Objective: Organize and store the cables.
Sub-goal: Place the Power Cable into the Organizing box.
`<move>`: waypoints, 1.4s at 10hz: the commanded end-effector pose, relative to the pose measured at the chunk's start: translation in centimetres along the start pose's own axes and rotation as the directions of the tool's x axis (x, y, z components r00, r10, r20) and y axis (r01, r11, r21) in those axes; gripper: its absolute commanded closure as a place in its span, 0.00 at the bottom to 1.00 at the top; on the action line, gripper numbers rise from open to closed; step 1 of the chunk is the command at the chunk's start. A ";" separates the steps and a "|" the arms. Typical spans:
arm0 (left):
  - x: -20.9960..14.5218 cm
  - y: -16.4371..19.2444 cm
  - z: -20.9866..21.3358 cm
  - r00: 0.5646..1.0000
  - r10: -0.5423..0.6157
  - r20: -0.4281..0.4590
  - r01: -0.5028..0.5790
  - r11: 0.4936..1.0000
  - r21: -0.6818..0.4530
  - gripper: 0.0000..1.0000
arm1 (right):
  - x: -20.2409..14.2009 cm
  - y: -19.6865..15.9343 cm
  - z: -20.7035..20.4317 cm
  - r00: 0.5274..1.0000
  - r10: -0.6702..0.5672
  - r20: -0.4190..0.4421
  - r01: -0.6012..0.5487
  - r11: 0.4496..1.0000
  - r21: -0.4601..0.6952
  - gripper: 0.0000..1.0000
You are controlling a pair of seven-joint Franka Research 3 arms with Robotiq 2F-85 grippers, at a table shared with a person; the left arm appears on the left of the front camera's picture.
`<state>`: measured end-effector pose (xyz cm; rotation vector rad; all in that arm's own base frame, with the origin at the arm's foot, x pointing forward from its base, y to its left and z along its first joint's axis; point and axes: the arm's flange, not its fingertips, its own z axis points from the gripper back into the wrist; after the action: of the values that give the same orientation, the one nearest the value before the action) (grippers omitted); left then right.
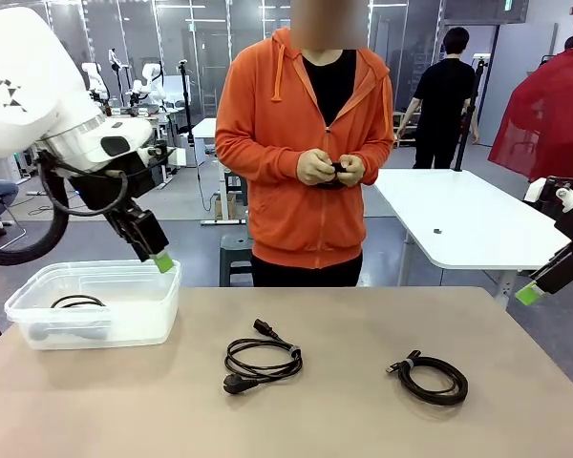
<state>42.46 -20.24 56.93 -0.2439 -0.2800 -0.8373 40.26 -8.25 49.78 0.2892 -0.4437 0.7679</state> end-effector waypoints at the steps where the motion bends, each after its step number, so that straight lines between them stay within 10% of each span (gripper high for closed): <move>1: 3.6 -1.4 -1.6 0.998 0.069 -0.008 -0.069 0.997 -0.026 0.29 | 0.1 -0.1 0.0 1.000 -0.013 -0.016 0.013 1.000 -0.008 0.00; 8: 14.3 -3.5 -5.9 0.978 -0.075 -0.192 0.079 0.997 0.014 0.29 | 0.1 -0.1 0.0 1.000 -0.013 -0.016 0.013 1.000 -0.008 0.00; 14: 20.8 -5.7 -11.2 0.864 -0.382 -0.327 0.391 0.920 -0.041 0.29 | 0.1 -0.1 0.0 1.000 -0.013 -0.016 0.013 1.000 -0.008 0.00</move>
<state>51.81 -41.28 53.27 -0.0374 -0.0309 -1.1877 40.31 -8.29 49.74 0.2882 -0.4418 0.7666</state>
